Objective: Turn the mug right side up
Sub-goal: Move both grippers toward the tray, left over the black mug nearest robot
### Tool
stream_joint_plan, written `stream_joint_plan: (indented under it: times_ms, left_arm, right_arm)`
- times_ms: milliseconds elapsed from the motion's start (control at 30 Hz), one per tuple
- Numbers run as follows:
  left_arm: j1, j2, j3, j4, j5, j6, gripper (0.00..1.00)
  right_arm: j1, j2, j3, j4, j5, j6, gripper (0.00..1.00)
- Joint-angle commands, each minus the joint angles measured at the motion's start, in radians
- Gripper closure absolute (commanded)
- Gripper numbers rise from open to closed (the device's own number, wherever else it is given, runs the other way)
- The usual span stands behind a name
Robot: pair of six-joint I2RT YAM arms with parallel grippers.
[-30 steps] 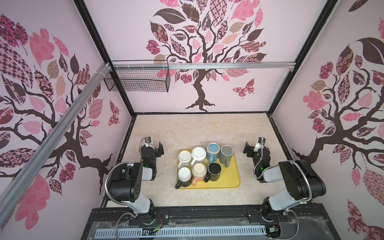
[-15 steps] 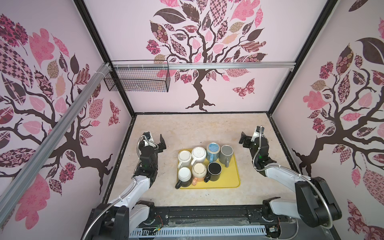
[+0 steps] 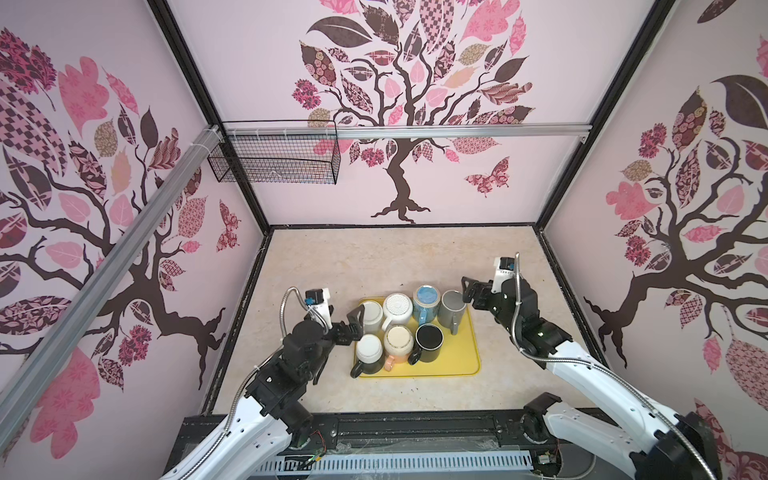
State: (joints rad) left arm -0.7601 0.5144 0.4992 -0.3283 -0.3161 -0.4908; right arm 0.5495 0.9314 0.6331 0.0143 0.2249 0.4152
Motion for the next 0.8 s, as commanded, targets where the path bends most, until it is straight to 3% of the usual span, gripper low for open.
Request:
stream_joint_plan:
  times_ms: [0,67,167,367,533,767]
  left_arm:
    - [-0.136,-0.056,-0.046,-0.252,-0.110,-0.110,0.04]
    - [-0.207,-0.086,-0.048,-0.326,-0.130,-0.177,0.05]
    - [-0.237,-0.100,-0.045,-0.427,-0.100,-0.255,0.11]
    - [-0.253,-0.038,-0.030,-0.457,-0.063,-0.282,0.23]
    - [-0.261,0.087,-0.017,-0.451,-0.032,-0.281,0.35]
    - [-0.281,0.160,-0.015,-0.438,-0.025,-0.265,0.43]
  right_arm:
    - [0.139,-0.040,0.007,-0.143,0.098,0.003,0.16]
    - [0.224,-0.031,0.021,-0.209,0.151,0.021,0.18]
    - [0.294,-0.034,0.027,-0.269,0.176,0.053,0.23]
    - [0.299,-0.027,0.067,-0.358,0.113,0.097,0.32]
    - [0.302,0.001,0.114,-0.397,0.080,0.094,0.31]
    - [0.302,0.012,0.122,-0.401,0.111,0.076,0.28]
